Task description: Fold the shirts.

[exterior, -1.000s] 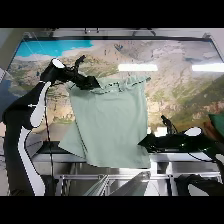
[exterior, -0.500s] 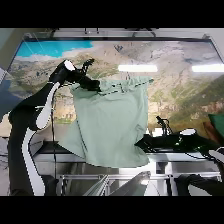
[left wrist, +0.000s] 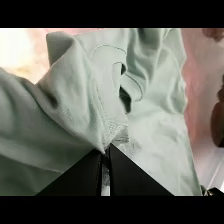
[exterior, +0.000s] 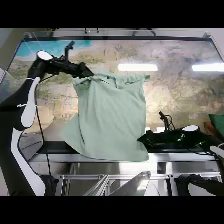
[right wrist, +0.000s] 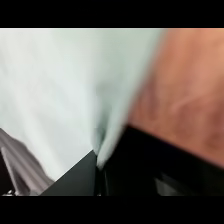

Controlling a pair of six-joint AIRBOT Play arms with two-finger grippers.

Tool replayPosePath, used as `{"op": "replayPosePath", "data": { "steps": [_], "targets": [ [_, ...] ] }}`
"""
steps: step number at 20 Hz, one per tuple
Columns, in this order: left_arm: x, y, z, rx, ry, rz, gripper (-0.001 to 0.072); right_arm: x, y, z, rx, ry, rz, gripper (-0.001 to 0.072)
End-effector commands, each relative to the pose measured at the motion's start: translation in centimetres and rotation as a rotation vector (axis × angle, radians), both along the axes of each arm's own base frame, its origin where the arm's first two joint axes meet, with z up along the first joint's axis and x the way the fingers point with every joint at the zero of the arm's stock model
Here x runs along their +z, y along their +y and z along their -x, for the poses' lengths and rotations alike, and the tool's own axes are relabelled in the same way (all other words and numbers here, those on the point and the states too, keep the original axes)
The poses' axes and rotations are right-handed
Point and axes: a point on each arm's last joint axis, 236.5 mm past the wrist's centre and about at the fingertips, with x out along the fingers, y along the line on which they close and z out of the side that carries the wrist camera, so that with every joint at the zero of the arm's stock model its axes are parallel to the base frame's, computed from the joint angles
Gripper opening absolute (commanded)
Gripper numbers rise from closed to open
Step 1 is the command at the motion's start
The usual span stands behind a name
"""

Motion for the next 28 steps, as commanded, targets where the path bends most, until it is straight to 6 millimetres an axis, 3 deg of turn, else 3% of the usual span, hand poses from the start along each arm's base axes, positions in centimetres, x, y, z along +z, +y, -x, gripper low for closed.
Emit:
{"op": "replayPosePath", "data": {
  "steps": [1, 3, 5, 8, 11, 12, 13, 15, 16, 17, 18, 19, 20, 22, 25, 27, 28],
  "targets": [
    [1.8, 5.5, 1.3, 0.027, 0.106, 0.097, 0.0025, 2.5, -3.6, -6.2, -0.053, -0.112, 0.041, 0.0014],
    [2.0, 8.0, 2.3, 0.053, 0.191, 0.119, 0.0012, 4.9, -7.3, -12.4, -0.143, -0.217, 0.088, 0.0014],
    [2.1, 9.2, 3.8, 0.048, 0.284, 0.136, 0.0012, 7.5, -10.6, -18.3, -0.219, -0.312, 0.114, 0.0014],
    [2.5, 8.4, 7.3, -0.017, 0.477, 0.153, 0.0016, 9.6, -12.7, -25.7, -0.256, -0.417, 0.135, 0.0014],
    [0.9, 5.8, 10.0, -0.063, 0.596, 0.158, 0.0016, 9.2, -12.0, -29.4, -0.256, -0.412, 0.098, 0.0021],
    [0.0, 4.9, 10.9, -0.079, 0.635, 0.159, 0.0016, 9.1, -11.9, -30.0, -0.253, -0.413, 0.093, 0.0080],
    [-0.7, 4.5, 11.3, -0.080, 0.651, 0.162, 0.0017, 9.3, -12.0, -30.2, -0.252, -0.421, 0.093, 0.0187],
    [-1.2, 5.1, 10.5, -0.058, 0.612, 0.168, 0.0018, 11.1, -12.5, -29.5, -0.211, -0.450, 0.071, 0.0188],
    [-1.0, 6.1, 9.4, -0.020, 0.578, 0.168, 0.0083, 12.3, -12.9, -28.4, -0.181, -0.455, 0.046, 0.0188],
    [-0.6, 7.5, 8.0, 0.030, 0.535, 0.170, 0.0295, 13.5, -13.3, -27.3, -0.154, -0.450, 0.013, 0.0183],
    [0.0, 9.2, 6.7, 0.075, 0.493, 0.172, 0.0296, 14.8, -13.4, -25.6, -0.112, -0.440, -0.023, 0.0175],
    [0.7, 10.7, 5.4, 0.118, 0.447, 0.170, 0.0296, 15.7, -13.2, -23.7, -0.059, -0.419, -0.050, 0.0121],
    [1.3, 12.1, 4.4, 0.154, 0.410, 0.168, 0.0296, 15.9, -12.8, -21.9, -0.025, -0.385, -0.059, 0.0101],
    [1.2, 13.9, 4.0, 0.184, 0.388, 0.127, 0.0296, 14.7, -10.9, -18.1, -0.002, -0.301, -0.062, 0.0103],
    [-1.9, 14.8, 6.2, 0.140, 0.445, -0.044, 0.0297, 10.9, -7.0, -10.9, -0.059, -0.133, -0.075, 0.0108],
    [-2.2, 14.5, 5.5, 0.149, 0.416, -0.061, 0.0297, 8.5, -4.5, -6.3, -0.158, -0.039, -0.082, 0.0248],
    [-2.0, 14.0, 5.1, 0.145, 0.396, -0.050, 0.0296, 7.4, -3.2, -4.0, -0.184, -0.009, -0.076, 0.0248]
  ]
}}
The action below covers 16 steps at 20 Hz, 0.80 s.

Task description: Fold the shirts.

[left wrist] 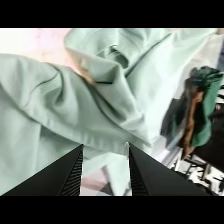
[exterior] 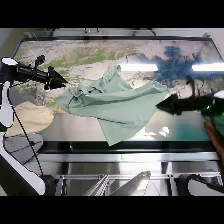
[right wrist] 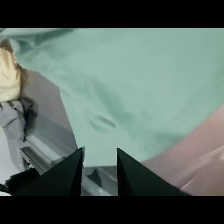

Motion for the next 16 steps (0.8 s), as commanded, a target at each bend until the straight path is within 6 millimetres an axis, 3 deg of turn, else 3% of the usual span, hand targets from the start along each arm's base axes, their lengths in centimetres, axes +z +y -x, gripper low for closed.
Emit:
{"op": "replayPosePath", "data": {
  "steps": [1, 3, 4, 5, 6, 7, 8, 10, 16],
  "targets": [
    [-0.6, -0.1, -0.7, -0.010, -0.049, -0.046, 0.0297, -4.2, 3.9, 8.1, -0.112, 0.154, -0.008, 0.0250],
    [-0.3, -0.5, -1.0, -0.008, -0.062, -0.030, 0.0296, -5.5, 6.1, 10.6, -0.119, 0.181, -0.008, 0.0381],
    [-0.2, -0.5, -0.9, -0.012, -0.060, -0.028, 0.0297, -6.1, 7.0, 11.2, -0.115, 0.185, 0.007, 0.0381],
    [-0.2, -0.6, -0.7, -0.020, -0.053, -0.026, 0.0349, -6.7, 7.7, 11.4, -0.107, 0.179, 0.036, 0.0381],
    [-0.2, -0.6, -0.4, -0.029, -0.046, -0.024, 0.0720, -7.2, 8.4, 11.5, -0.109, 0.179, 0.052, 0.0384],
    [-0.1, -0.7, -0.1, -0.036, -0.037, -0.021, 0.0716, -7.7, 9.1, 11.6, -0.116, 0.190, 0.057, 0.0430],
    [-0.1, -0.7, 0.0, -0.041, -0.033, -0.018, 0.0711, -8.3, 9.9, 11.9, -0.127, 0.217, 0.055, 0.0521],
    [-0.1, -0.7, 0.1, -0.044, -0.031, -0.017, 0.0711, -9.4, 11.4, 12.5, -0.120, 0.254, 0.058, 0.0523],
    [-0.1, -0.7, 0.3, -0.048, -0.027, -0.016, 0.0710, -11.1, 15.0, 10.5, -0.084, 0.263, 0.070, 0.0512]
  ]
}}
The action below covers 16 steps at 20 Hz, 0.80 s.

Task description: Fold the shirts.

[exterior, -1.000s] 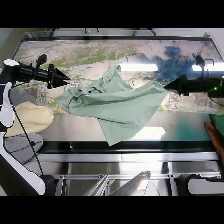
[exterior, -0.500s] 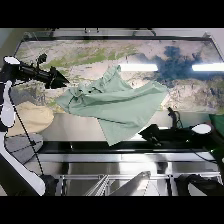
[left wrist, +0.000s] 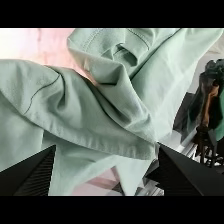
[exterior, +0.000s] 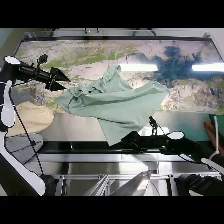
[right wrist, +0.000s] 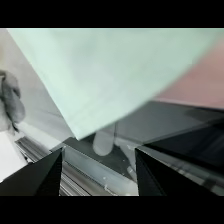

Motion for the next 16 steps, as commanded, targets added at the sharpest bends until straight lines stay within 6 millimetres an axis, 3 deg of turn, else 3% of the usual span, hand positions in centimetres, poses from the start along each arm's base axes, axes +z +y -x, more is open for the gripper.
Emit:
{"op": "replayPosePath", "data": {
  "steps": [1, 3, 6, 7, 8, 10, 14, 16],
  "targets": [
    [0.0, 0.0, 0.1, -0.004, 0.002, 0.000, 0.0710, -1.8, 1.2, -1.7, -0.001, -0.005, 0.043, 0.0512],
    [0.0, 0.0, 0.1, -0.004, 0.002, 0.000, 0.0710, -1.8, 2.1, -2.7, 0.022, -0.030, 0.042, 0.0422],
    [0.0, 0.0, 0.1, -0.004, 0.002, 0.001, 0.0710, -1.7, 2.9, -3.8, 0.028, -0.045, 0.037, 0.0414],
    [0.0, -0.2, 0.1, -0.006, 0.002, 0.001, 0.0710, -1.7, 3.0, -4.0, 0.031, -0.053, 0.040, 0.0350],
    [0.0, -0.3, 0.2, -0.009, 0.003, 0.001, 0.0710, -1.8, 3.1, -4.0, 0.038, -0.057, 0.040, 0.0223],
    [0.1, -0.8, 0.3, -0.022, 0.004, 0.002, 0.0709, -1.4, 3.5, -3.5, 0.068, -0.057, 0.018, 0.0044],
    [0.1, -3.2, 0.9, -0.075, 0.008, 0.002, 0.0710, 0.0, 3.7, -2.8, 0.123, -0.079, -0.016, 0.0016],
    [0.0, -4.1, 1.6, -0.112, 0.022, -0.001, 0.0710, 0.6, 1.8, -3.5, 0.141, -0.111, 0.033, 0.0015]
  ]
}}
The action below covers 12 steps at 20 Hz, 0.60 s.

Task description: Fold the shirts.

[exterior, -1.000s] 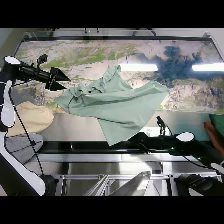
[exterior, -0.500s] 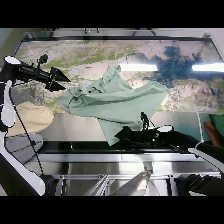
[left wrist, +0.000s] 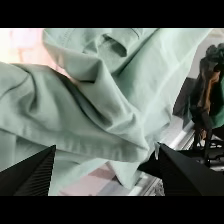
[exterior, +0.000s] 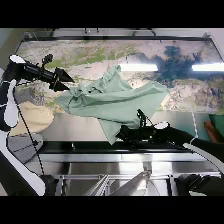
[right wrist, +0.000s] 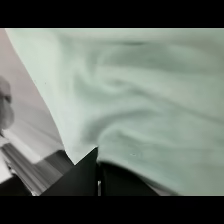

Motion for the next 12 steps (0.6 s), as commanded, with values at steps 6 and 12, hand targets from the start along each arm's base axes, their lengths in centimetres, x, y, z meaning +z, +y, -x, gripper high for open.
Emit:
{"op": "replayPosePath", "data": {
  "steps": [6, 12],
  "targets": [
    [-1.3, -3.7, 2.8, -0.147, 0.057, -0.082, 0.0710, -0.8, -18.0, -6.0, -0.196, -0.022, 0.266, 0.0015],
    [-1.5, -7.1, 4.5, -0.233, 0.078, -0.109, 0.0710, 1.0, -26.7, -8.5, -0.366, -0.053, 0.234, 0.0015]
  ]
}}
